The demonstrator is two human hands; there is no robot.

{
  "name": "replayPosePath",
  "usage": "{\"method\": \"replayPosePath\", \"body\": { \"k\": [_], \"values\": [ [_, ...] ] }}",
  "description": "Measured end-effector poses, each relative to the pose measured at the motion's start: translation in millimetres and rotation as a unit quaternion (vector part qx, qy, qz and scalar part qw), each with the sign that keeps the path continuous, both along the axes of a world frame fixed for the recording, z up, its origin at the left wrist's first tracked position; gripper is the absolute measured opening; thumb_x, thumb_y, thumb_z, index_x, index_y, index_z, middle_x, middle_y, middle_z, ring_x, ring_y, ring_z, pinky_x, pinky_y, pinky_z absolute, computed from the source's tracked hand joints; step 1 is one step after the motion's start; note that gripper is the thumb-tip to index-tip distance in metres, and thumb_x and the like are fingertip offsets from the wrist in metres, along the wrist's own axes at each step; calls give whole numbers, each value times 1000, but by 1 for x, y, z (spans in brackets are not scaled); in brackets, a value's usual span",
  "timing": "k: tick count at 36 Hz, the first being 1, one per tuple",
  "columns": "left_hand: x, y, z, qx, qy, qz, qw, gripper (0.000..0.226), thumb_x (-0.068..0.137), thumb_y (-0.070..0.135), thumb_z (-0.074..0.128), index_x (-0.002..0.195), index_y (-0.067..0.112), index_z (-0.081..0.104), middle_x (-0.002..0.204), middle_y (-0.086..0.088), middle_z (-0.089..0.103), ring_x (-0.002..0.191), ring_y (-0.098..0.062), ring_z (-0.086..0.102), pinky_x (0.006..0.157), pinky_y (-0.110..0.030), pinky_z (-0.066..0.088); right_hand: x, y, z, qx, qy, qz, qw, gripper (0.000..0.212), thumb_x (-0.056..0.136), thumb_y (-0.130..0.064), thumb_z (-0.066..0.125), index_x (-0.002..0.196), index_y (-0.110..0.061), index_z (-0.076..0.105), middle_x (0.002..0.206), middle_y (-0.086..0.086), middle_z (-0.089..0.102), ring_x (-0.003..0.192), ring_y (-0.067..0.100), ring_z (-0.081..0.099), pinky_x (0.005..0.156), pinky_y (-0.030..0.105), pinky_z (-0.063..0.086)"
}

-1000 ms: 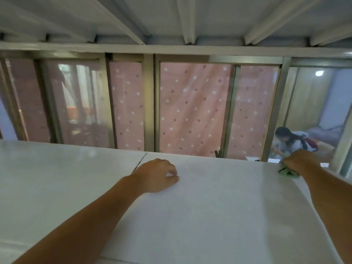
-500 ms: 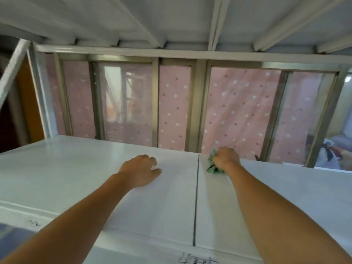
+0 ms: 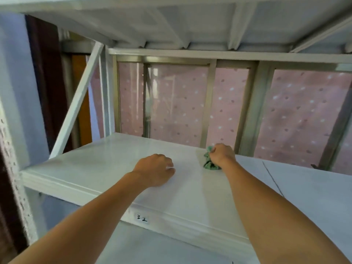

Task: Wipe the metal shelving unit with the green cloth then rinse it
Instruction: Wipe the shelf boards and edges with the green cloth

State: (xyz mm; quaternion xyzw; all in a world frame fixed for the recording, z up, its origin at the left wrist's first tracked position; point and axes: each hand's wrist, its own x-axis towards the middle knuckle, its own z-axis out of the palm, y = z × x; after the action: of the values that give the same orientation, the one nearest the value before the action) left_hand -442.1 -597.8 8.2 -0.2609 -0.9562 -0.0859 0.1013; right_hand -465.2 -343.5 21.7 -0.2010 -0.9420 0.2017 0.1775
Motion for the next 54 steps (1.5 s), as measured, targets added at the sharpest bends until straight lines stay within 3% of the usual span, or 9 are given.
{"method": "replayPosePath", "body": {
  "k": [9, 22, 27, 31, 34, 41, 43, 50, 54],
  "values": [
    [-24, -100, 2, -8, -15, 49, 999, 41, 98, 49, 43, 130, 29, 60, 135, 2, 58, 121, -24, 55, 101, -40, 46, -65, -123, -3, -10, -8, 55, 998, 30, 91, -32, 63, 111, -9, 65, 113, 16, 67, 101, 34, 64, 76, 30, 48],
    [-75, -234, 4, -14, -12, 121, 992, 37, 91, 57, 46, 115, 38, 66, 121, 11, 65, 110, -20, 60, 96, -41, 51, -172, -246, -4, -12, -14, 107, 994, 40, 89, -36, 66, 118, -7, 63, 118, 17, 65, 105, 34, 63, 75, 29, 45],
    [-91, -253, 8, -8, -9, 100, 995, 34, 95, 51, 45, 101, 30, 70, 108, 10, 67, 97, -18, 61, 85, -33, 53, -211, -285, -4, -3, -10, 159, 987, 24, 93, -28, 56, 107, -13, 69, 110, 13, 67, 98, 32, 64, 77, 29, 48],
    [-105, -253, 18, -31, -17, 89, 995, 38, 95, 52, 45, 106, 26, 70, 106, 1, 65, 95, -24, 61, 83, -37, 54, -233, -310, -5, 5, -4, 209, 978, 15, 93, -22, 56, 97, -16, 69, 103, 8, 68, 89, 27, 60, 75, 27, 47],
    [-119, -254, 23, -53, 7, 91, 994, 34, 96, 47, 46, 105, 22, 67, 102, -1, 64, 90, -26, 61, 70, -32, 46, -244, -322, -4, 27, -6, 239, 971, 12, 95, -25, 55, 91, -21, 65, 105, 9, 68, 87, 26, 58, 73, 26, 41],
    [-132, -252, 14, -28, 29, 94, 995, 22, 96, 23, 44, 101, 15, 63, 95, -5, 60, 78, -24, 56, 60, -29, 41, -233, -335, -1, 41, -18, 308, 950, 10, 93, -28, 60, 95, -27, 69, 94, 0, 62, 91, 24, 59, 79, 29, 45],
    [-134, -253, 13, -12, 37, 100, 994, 20, 94, 17, 44, 100, 15, 63, 94, -5, 60, 76, -23, 55, 58, -28, 40, -222, -340, 0, 38, -19, 331, 943, 13, 92, -27, 60, 98, -27, 72, 103, 1, 65, 95, 24, 59, 83, 29, 46],
    [-131, -265, 18, 27, 61, 89, 994, 32, 94, 9, 49, 124, 17, 59, 111, -6, 61, 92, -28, 62, 69, -32, 52, -166, -368, 2, 39, -50, 379, 923, 2, 92, -33, 61, 91, -33, 63, 98, -2, 63, 90, 22, 59, 72, 31, 43],
    [-125, -275, 19, 10, 29, 53, 998, 21, 94, 12, 49, 114, 14, 47, 93, 0, 56, 83, -23, 60, 66, -35, 51, -124, -380, 1, 29, -70, 383, 921, 13, 93, -33, 57, 103, -30, 65, 104, -3, 66, 93, 19, 59, 81, 32, 46]
  ]
}}
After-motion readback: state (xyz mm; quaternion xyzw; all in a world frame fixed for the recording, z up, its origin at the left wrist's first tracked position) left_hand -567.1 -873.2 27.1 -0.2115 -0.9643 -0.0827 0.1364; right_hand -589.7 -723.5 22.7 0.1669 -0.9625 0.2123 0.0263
